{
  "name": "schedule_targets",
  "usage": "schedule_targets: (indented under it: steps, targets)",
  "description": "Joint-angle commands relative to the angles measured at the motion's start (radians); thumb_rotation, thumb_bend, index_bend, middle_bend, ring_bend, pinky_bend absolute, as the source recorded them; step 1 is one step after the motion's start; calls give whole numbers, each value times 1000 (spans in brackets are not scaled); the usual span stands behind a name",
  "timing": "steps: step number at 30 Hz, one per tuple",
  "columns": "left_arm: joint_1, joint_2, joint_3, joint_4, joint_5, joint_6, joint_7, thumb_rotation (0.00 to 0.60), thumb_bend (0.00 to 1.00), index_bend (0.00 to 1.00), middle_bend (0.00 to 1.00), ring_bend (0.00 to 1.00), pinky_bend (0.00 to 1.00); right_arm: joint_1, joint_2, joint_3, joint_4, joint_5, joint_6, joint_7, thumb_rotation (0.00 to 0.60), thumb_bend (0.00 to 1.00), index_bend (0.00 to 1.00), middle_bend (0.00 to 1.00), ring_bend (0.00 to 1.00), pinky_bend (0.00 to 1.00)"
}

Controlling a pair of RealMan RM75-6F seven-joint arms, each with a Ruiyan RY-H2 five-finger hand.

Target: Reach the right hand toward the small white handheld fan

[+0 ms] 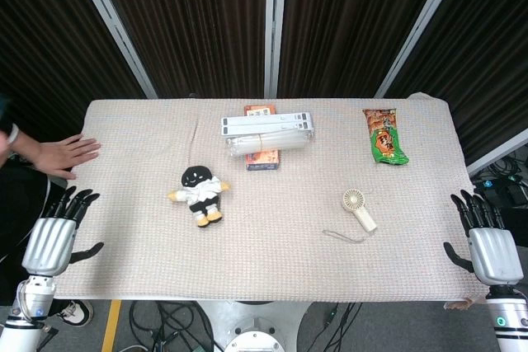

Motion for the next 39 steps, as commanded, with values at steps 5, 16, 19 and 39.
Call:
schedule_targets:
  steps: [5, 16, 19, 39]
  targets:
    - [1, 1, 0, 1, 3, 3, -6, 600, 80, 161, 143, 53, 210, 1, 0, -1, -5, -1, -1, -6, 600, 204, 0, 0, 0, 0]
    - [-4, 4, -2, 4, 9, 0, -21, 600, 80, 160, 143, 53, 210, 7, -7, 0, -8, -8, -5, -8, 600, 579, 0, 0, 0, 0]
    - [-8, 5, -5, 7, 2, -8, -27, 600, 81, 160, 143, 53, 210, 9, -17, 5, -10, -1, -6, -16, 600, 1000, 0, 0, 0, 0]
    - [-8, -17, 3, 78, -12, -26, -82, 600, 80, 161, 143, 53, 210, 151, -141, -5, -56, 66, -240, -314, 600, 1000, 0, 709, 679, 597]
